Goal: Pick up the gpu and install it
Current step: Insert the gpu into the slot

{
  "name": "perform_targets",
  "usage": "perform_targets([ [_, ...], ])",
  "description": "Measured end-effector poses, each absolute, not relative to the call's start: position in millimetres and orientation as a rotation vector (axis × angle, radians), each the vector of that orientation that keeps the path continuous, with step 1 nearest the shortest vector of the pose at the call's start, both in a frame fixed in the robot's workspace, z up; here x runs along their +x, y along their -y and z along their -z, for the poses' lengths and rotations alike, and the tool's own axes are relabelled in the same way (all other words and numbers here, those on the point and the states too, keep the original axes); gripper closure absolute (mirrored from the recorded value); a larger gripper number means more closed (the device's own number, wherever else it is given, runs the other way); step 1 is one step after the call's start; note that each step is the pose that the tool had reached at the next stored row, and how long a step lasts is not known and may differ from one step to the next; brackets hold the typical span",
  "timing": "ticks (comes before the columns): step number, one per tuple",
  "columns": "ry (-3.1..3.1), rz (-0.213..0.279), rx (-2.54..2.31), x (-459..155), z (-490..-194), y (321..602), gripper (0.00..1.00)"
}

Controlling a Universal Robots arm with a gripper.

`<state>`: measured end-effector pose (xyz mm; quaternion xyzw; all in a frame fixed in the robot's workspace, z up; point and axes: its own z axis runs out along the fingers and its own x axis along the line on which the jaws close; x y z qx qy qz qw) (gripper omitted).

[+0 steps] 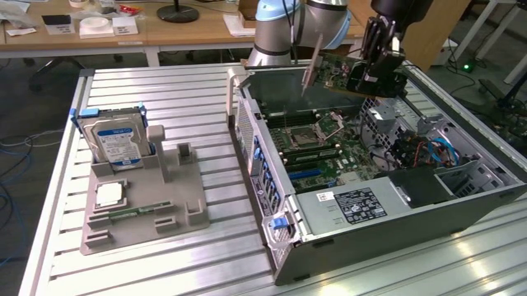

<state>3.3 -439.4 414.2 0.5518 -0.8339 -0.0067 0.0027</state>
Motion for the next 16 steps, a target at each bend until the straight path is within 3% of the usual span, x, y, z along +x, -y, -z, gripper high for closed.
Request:
perform_targets([
  [16,2.447,-0.005,1.983,3.3,-403.1,439.5,0.72],
])
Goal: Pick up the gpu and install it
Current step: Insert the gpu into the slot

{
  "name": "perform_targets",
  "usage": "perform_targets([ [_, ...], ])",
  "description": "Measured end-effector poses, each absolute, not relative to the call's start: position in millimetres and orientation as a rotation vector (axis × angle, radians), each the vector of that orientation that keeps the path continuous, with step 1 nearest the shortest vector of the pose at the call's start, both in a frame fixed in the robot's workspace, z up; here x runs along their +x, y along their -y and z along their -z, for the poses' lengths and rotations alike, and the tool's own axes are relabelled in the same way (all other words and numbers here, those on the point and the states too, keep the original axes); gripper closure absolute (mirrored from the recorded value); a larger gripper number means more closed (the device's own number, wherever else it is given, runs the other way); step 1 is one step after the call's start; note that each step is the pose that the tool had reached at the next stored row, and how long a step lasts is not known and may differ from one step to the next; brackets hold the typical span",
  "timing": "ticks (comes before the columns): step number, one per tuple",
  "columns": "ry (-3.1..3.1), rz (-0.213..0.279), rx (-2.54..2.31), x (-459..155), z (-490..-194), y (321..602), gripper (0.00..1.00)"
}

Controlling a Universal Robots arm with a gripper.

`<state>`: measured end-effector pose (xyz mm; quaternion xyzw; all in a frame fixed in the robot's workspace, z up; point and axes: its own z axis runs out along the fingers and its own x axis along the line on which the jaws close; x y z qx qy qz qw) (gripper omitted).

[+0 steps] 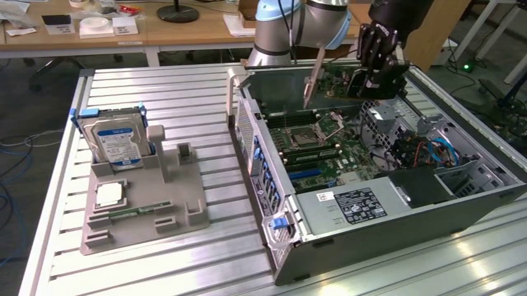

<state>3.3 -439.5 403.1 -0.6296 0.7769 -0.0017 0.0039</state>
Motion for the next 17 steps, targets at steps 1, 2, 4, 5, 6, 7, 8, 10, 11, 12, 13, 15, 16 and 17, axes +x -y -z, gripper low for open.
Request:
perform_targets([
  [1,-2.417,0.005,-1.994,3.3,-402.4,439.5,0.72],
  [2,-2.399,0.005,-2.016,3.3,-401.4,439.5,0.72],
  [4,-2.363,0.005,-2.058,3.2,-399.0,439.5,0.72],
  [5,-2.344,0.005,-2.08,3.2,-397.7,439.5,0.72],
  [6,-2.325,0.005,-2.1,3.2,-396.4,439.5,0.72],
  [7,-2.307,0.005,-2.12,3.2,-395.1,439.5,0.72],
  [8,-2.301,0.005,-2.127,3.2,-393.6,439.6,0.72],
  [10,-2.299,0.005,-2.129,3.2,-390.0,439.8,0.72],
  [11,-2.297,0.005,-2.131,3.2,-388.3,439.8,0.72],
  [12,-2.292,0.004,-2.137,3.5,-386.3,439.8,0.72],
  [13,-2.288,0.004,-2.142,3.6,-384.5,439.9,0.72],
  [15,-2.28,0.004,-2.151,3.6,-380.9,439.9,0.72],
  [16,-2.277,0.003,-2.153,3.9,-379.8,439.9,0.72],
  [17,-2.276,0.002,-2.153,4.0,-379.4,439.9,0.72],
])
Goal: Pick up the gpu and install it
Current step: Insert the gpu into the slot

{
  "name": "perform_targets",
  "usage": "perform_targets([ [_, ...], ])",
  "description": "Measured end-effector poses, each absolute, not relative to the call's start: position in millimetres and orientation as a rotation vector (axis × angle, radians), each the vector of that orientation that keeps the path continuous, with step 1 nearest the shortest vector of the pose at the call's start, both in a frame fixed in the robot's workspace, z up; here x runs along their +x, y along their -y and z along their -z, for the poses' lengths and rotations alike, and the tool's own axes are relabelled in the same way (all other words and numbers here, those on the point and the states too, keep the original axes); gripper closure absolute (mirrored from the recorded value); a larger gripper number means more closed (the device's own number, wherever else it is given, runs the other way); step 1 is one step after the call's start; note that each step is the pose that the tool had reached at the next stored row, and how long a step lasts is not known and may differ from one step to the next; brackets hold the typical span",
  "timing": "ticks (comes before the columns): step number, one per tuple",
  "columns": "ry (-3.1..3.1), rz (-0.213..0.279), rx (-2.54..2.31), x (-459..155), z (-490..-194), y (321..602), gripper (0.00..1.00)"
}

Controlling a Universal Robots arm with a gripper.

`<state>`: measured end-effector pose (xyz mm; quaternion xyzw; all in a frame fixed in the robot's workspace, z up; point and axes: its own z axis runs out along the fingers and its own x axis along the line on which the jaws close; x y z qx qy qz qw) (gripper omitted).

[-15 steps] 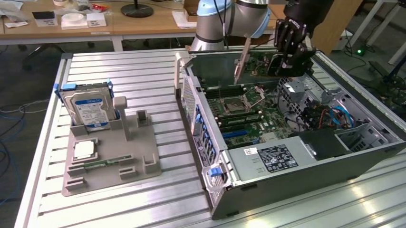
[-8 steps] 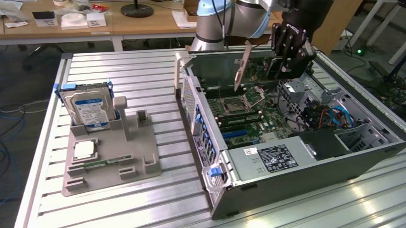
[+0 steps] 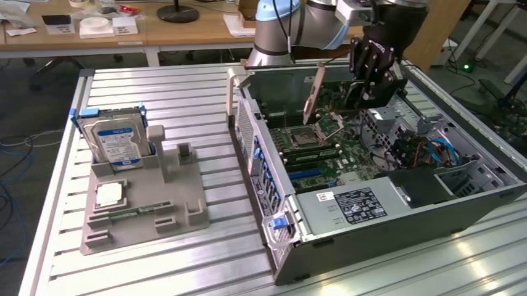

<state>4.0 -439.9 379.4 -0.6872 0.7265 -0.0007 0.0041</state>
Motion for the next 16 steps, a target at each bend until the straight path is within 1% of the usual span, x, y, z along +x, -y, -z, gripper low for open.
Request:
perform_targets([
  [9,-2.277,0.003,-2.154,4.0,-378.9,439.9,0.72],
  [16,-2.272,0.012,-2.15,3.1,-371.4,439.9,0.72],
])
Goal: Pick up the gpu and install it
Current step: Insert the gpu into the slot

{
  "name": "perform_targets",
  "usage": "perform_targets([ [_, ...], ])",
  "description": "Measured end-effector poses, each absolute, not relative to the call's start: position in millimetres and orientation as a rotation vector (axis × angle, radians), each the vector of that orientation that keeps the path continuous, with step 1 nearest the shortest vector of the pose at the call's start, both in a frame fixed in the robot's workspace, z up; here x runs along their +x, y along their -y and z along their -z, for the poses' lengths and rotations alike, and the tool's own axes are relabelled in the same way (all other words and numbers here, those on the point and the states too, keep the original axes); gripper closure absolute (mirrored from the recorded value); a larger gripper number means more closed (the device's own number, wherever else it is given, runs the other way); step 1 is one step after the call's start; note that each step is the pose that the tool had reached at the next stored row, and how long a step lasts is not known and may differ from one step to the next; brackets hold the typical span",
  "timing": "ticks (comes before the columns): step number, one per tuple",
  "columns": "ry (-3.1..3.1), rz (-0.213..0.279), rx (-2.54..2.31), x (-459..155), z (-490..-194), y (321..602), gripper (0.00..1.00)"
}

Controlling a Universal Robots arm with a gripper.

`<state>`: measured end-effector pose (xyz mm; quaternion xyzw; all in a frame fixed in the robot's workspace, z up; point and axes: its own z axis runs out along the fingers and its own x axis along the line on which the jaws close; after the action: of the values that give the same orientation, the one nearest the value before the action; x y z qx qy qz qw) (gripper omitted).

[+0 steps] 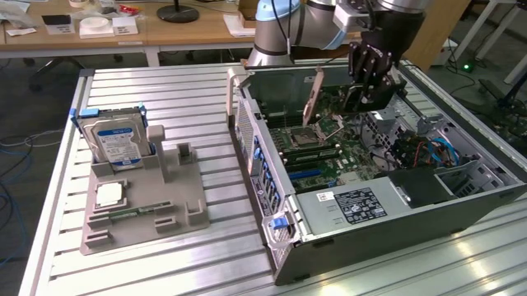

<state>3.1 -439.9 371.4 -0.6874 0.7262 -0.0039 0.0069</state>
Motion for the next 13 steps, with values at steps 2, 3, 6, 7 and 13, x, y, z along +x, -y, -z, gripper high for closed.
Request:
perform_targets([
  [2,-2.27,0.012,-2.151,1.2,-368.6,440.0,0.72],
  [3,-2.268,0.012,-2.153,-1.1,-367.3,440.1,0.72],
  [6,-2.248,0.009,-2.172,-5.1,-362.4,440.1,0.72],
  [7,-2.242,0.009,-2.178,-5.4,-360.6,440.1,0.72],
  [13,-2.235,0.009,-2.186,-6.3,-349.7,440.5,0.72],
])
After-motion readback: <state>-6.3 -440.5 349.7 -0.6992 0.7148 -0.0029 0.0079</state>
